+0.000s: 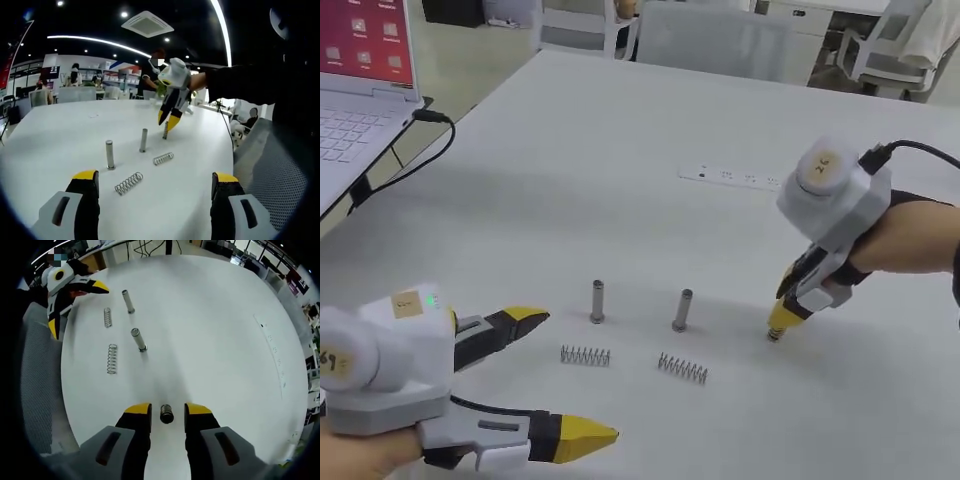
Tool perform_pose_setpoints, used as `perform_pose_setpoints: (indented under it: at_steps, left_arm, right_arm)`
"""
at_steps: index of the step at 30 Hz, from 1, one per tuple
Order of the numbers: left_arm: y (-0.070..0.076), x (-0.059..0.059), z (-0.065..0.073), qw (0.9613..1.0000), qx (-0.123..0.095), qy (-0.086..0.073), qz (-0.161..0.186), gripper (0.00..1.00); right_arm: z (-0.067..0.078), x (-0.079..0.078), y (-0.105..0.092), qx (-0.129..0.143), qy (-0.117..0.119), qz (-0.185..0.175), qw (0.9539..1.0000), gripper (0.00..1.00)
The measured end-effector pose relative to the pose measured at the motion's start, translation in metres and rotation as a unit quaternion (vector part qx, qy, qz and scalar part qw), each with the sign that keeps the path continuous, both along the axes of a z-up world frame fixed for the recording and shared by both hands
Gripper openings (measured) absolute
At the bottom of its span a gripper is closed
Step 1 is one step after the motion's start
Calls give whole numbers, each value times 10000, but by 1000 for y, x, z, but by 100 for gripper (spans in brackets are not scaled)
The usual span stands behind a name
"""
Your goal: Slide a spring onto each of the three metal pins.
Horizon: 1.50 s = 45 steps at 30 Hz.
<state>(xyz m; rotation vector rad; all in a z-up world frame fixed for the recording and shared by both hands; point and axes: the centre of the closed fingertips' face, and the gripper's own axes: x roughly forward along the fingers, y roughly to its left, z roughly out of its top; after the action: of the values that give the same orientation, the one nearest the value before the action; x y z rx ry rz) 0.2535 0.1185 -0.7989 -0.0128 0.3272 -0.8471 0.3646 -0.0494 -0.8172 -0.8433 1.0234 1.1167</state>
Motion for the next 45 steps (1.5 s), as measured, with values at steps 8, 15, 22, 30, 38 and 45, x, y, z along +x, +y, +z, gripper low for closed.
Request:
perform_pose_setpoints:
  at_steps: [8, 15, 22, 30, 38, 45]
  left_arm:
    - [1, 0, 1, 10000, 1, -12, -4, 90]
    - [0, -1, 3, 10000, -5, -29, -16, 90]
    - [-1, -2, 4, 10000, -5, -44, -29, 89]
    - [-1, -2, 6, 10000, -10, -63, -19, 89]
    - [1, -3, 8, 10000, -10, -94, 3, 89]
    - [1, -4, 9, 9999, -9, -109, 5, 89]
  right_arm:
    - [14, -2, 9, 103, -196, 121, 9997, 26]
    - [24, -7, 18, 186, -288, 230, 9991, 25]
    - [32, -15, 27, 261, -341, 374, 9984, 25]
    - [36, -29, 40, 347, -331, 554, 9973, 25]
    - [34, -42, 48, 375, -280, 707, 9964, 25]
    - [28, -51, 54, 405, -185, 789, 9959, 25]
